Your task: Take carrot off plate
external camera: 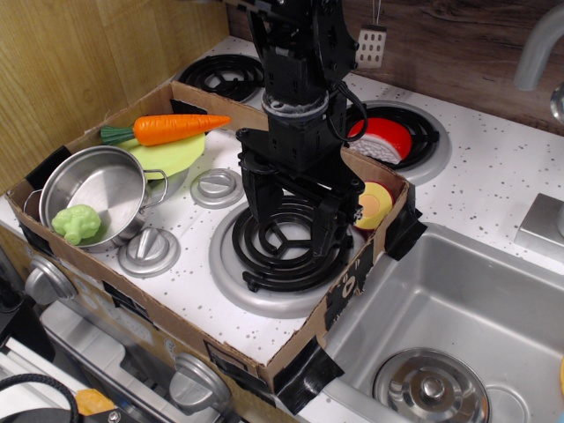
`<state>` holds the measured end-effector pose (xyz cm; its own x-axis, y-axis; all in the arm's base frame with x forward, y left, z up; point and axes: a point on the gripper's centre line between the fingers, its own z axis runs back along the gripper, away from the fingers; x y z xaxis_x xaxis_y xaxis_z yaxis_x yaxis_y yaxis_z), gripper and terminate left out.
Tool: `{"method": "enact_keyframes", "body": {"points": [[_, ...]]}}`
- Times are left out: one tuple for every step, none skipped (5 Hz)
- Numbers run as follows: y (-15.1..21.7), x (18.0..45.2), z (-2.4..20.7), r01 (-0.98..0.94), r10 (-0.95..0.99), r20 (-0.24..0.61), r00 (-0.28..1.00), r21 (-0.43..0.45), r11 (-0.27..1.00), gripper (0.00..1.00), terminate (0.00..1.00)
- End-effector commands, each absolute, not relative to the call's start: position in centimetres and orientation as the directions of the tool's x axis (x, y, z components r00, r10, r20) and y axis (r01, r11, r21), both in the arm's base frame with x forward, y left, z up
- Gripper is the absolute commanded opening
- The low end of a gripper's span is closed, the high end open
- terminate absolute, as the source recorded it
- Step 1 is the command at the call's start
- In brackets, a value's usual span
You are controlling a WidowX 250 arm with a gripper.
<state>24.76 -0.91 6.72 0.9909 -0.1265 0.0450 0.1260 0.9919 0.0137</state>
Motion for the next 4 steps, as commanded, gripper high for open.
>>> {"method": "enact_keyframes", "body": {"points": [[-0.9,24.8,6.7,0.126,-0.126,0.045,0.991,0.014,0.992,1.00,0.00],[1.3,24.8,7.4,0.206,-0.212,0.042,0.976,0.117,0.972,1.00,0.00],[3.3,25.6,8.3,0.291,-0.301,0.028,0.953,0.176,0.940,1.00,0.00],[6.1,26.3,9.6,0.400,-0.421,0.013,0.907,0.284,0.871,1.00,0.00]]}}
